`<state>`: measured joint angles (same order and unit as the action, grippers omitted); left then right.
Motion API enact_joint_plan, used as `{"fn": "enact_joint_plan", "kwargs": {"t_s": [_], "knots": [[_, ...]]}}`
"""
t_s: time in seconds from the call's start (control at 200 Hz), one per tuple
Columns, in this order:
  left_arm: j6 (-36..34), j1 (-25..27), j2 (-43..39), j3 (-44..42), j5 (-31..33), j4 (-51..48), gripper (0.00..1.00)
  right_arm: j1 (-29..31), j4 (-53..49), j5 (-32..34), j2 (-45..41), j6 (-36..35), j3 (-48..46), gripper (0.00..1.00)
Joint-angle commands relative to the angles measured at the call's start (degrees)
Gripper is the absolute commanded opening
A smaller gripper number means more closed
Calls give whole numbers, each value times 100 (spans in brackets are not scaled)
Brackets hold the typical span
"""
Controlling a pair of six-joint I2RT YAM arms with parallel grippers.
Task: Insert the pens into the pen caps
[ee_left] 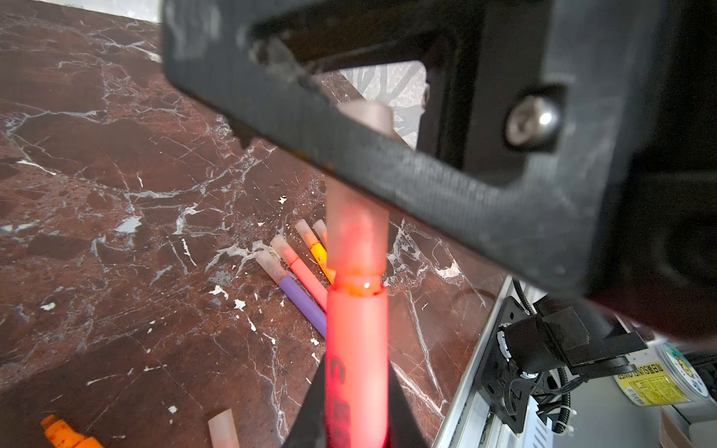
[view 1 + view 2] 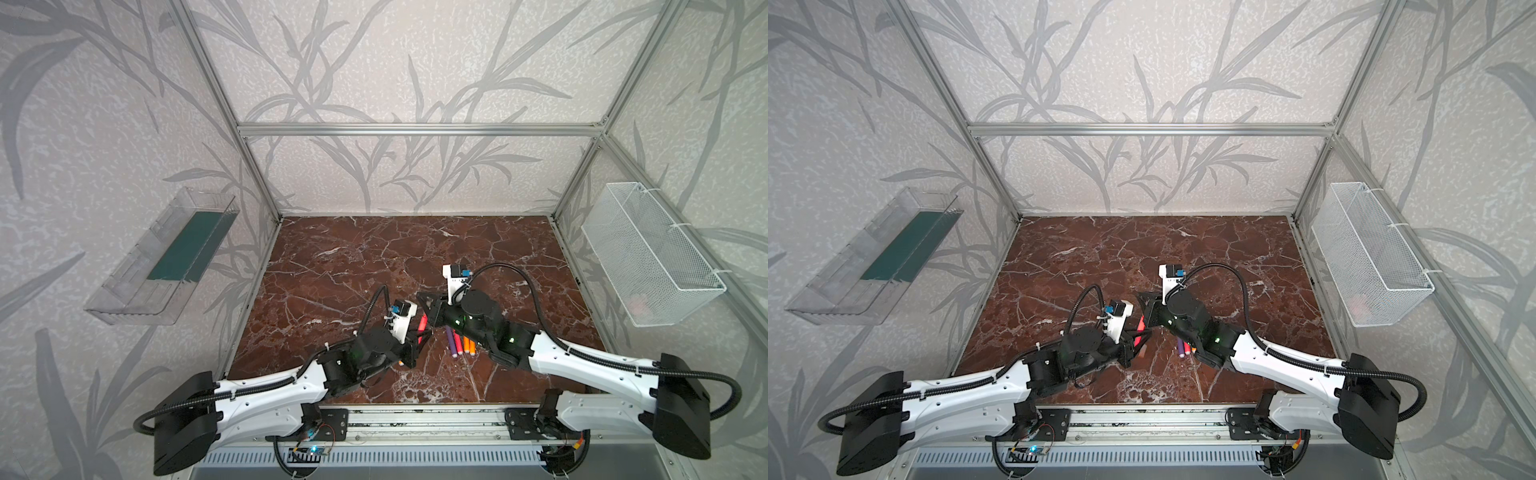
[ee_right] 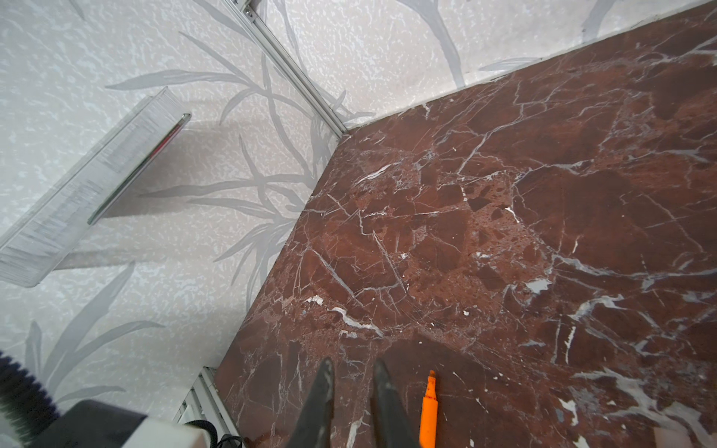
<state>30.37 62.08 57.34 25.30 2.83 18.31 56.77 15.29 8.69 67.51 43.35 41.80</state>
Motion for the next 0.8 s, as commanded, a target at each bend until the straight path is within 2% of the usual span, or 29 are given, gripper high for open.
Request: {"fn": "enact_joint_plan", "kwargs": {"t_s": [0.0, 0.11, 0.24, 0.37, 0.445, 0.605, 0.8], "knots": [[-183, -65, -206, 329, 209, 15, 0, 10, -252, -407, -247, -315, -213, 0], [-234, -207, -207, 420, 36, 47, 0, 9, 8, -689, -423, -425, -496, 0], [-184, -495, -155, 474, -511, 250, 0, 50, 464, -964, -576, -649, -865, 0], [-254, -636, -155, 610, -627, 175, 0, 117, 331, -1020, -592, -852, -869, 0], [-387, -637, -157, 684, -469, 72, 0, 154, 236, -918, -539, -771, -848, 0], [-622, -640, -115, 782, 176, -103, 0, 683, -77, -366, -387, -265, -773, 0], [-864, -636, 22, 896, 861, -191, 0, 1246, -689, 604, -85, 161, -475, 0]]}}
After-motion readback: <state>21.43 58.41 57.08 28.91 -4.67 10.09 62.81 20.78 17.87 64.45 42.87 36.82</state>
